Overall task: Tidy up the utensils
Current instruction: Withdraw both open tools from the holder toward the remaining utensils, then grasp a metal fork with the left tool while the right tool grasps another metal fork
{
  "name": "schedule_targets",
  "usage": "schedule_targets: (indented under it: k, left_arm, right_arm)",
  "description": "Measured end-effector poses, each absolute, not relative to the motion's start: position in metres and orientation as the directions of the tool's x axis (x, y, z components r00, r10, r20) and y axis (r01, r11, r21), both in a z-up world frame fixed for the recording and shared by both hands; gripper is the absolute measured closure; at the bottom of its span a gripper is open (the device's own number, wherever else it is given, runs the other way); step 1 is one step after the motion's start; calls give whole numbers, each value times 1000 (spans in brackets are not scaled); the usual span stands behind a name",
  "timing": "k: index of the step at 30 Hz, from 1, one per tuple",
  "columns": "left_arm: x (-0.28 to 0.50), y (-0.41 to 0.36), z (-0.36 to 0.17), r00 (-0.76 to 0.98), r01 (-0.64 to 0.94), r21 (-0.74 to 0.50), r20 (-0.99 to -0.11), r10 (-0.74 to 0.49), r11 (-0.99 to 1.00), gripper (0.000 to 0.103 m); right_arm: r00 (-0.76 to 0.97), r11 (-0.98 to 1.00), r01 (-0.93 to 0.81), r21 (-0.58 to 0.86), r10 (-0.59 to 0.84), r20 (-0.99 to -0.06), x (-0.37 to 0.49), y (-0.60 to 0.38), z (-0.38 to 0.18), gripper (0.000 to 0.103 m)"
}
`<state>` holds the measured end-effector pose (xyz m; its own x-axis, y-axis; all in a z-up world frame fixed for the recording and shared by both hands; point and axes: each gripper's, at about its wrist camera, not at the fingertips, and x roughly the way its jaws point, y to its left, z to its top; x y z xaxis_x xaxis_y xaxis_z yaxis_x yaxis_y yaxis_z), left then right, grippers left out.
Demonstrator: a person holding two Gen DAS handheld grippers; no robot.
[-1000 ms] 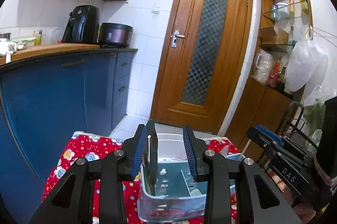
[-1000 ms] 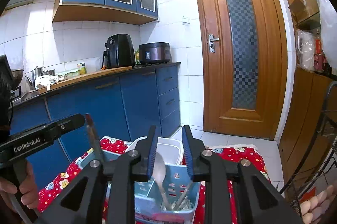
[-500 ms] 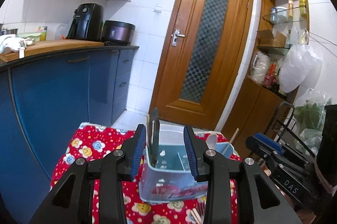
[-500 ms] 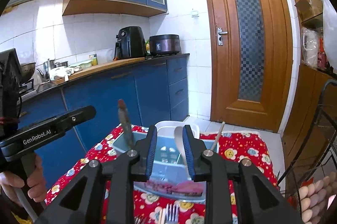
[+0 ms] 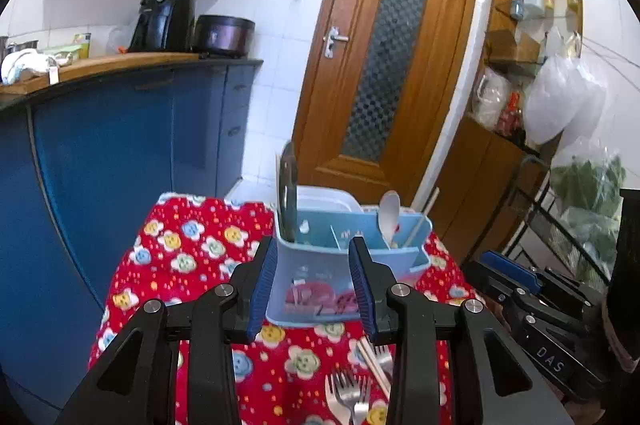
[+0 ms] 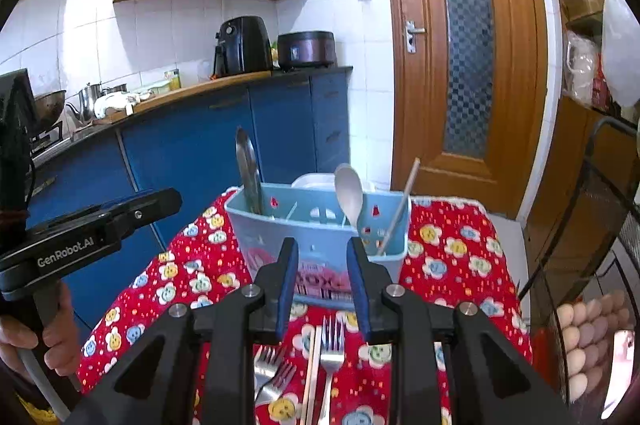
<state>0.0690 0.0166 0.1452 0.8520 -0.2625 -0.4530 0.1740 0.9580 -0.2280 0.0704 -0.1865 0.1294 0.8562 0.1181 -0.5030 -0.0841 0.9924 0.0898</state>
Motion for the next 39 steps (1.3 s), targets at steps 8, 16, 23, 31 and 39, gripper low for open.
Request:
schedule_targets:
  k: [8, 16, 23, 31, 39]
  left_arm:
    - [57, 7, 123, 810, 191, -224, -514, -282, 956, 65]
    - [57, -3, 91, 750, 198, -243, -586, -307, 949, 65]
    - [65, -12, 60, 681, 192, -275, -653, -330, 942, 65]
    - [69, -22, 32, 610, 197, -304, -707, -359, 932, 65]
    - [75, -27, 14, 547, 199, -342, -738, -394, 918, 65]
  right_arm:
    - [830, 990, -46, 133, 111, -546, 59, -200, 106, 75]
    - [798, 986, -14, 166, 111, -592, 51, -212, 83, 75]
    - [768, 985, 34, 167, 81, -635, 49, -226, 63, 75]
    - [749, 980, 62, 191, 81, -657, 47, -238, 48, 73]
    - [737, 976, 77, 204, 83, -671, 45, -243, 38, 71]
